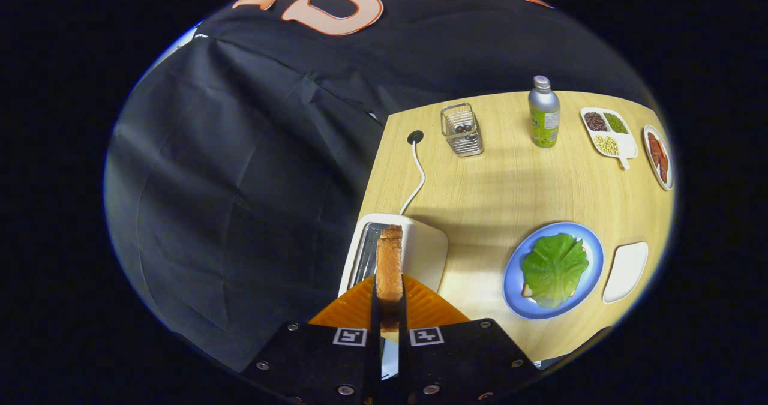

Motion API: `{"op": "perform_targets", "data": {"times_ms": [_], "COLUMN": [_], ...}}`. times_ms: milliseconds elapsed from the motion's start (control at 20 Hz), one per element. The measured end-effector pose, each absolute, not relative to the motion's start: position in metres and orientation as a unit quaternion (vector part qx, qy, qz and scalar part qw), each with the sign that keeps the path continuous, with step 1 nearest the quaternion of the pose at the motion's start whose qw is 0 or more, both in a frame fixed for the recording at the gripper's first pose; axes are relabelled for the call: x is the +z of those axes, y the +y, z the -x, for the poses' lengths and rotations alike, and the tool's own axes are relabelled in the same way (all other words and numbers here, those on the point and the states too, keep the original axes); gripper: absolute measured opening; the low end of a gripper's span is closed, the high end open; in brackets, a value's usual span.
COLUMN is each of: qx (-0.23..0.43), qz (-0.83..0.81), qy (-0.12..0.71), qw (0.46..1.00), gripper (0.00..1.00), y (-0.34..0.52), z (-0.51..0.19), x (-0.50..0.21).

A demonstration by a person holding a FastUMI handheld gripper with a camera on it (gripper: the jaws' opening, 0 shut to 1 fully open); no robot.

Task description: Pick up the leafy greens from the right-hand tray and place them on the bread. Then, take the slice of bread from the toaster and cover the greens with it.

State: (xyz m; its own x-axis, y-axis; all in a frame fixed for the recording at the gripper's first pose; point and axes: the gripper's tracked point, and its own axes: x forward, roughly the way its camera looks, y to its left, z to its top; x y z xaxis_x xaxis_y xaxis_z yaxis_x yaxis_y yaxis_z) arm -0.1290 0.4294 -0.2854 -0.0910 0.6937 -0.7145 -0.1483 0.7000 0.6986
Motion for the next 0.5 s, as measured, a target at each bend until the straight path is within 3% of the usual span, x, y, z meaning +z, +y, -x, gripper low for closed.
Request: {"op": "perform_targets", "data": {"times_ms": [500], "qx": [0.277], "qz": [-0.222], "qy": [0.670], "qw": [0.652], "gripper": [0.12], "y": [0.340], "z": [0.124], "x": [-0.341]}}
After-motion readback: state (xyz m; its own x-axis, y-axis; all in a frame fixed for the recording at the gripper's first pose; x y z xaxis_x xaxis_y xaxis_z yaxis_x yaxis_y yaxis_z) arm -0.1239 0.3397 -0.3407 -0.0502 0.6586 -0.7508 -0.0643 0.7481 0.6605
